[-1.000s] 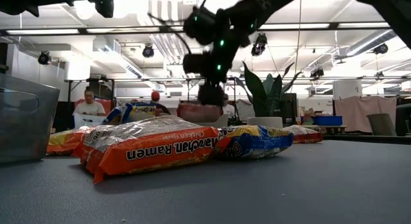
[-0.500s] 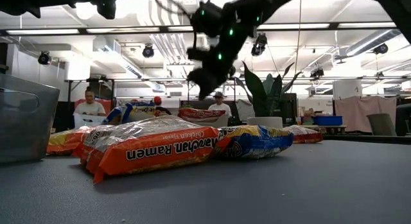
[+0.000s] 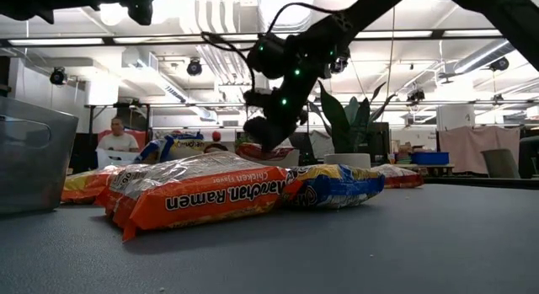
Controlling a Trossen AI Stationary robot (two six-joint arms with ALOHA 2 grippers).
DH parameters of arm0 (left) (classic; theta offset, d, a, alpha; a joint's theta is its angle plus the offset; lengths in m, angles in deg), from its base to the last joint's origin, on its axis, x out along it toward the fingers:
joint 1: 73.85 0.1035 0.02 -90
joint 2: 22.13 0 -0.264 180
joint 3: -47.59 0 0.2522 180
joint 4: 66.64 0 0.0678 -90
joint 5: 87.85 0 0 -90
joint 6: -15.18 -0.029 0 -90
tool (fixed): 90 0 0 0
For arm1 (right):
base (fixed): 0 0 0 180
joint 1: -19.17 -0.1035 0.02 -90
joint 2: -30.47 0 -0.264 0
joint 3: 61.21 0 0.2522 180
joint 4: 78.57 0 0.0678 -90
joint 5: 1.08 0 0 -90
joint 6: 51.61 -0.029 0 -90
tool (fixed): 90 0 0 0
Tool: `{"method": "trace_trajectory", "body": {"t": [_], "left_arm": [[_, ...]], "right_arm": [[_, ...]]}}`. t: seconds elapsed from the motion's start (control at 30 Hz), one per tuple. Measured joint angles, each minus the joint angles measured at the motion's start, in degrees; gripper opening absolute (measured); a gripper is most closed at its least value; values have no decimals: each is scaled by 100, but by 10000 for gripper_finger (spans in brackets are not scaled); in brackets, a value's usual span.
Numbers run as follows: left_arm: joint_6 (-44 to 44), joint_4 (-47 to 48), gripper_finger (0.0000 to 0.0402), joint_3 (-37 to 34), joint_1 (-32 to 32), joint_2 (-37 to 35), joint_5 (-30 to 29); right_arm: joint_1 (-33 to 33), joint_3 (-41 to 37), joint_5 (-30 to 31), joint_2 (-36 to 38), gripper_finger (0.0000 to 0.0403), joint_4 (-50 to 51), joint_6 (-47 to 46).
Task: Sort Maruchan noodles
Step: Put the red noodle pack into the gray bin, then put the orange noodle pack into the black bin
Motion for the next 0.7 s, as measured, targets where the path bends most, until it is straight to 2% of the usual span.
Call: {"method": "trace_trajectory", "body": {"t": [0.27,0.47,0.7], "left_arm": [[5,7,0,0,1,114,-6],[314,9,0,0,0,341,-6],[1517,407,0,-7,-4,1028,13]], "right_arm": [[-458,-144,-3,766,12,430,-137],[-1057,-897,-78,1661,12,340,-421],[-1537,-2260,-1533,2595,12,-539,-1132]]}}
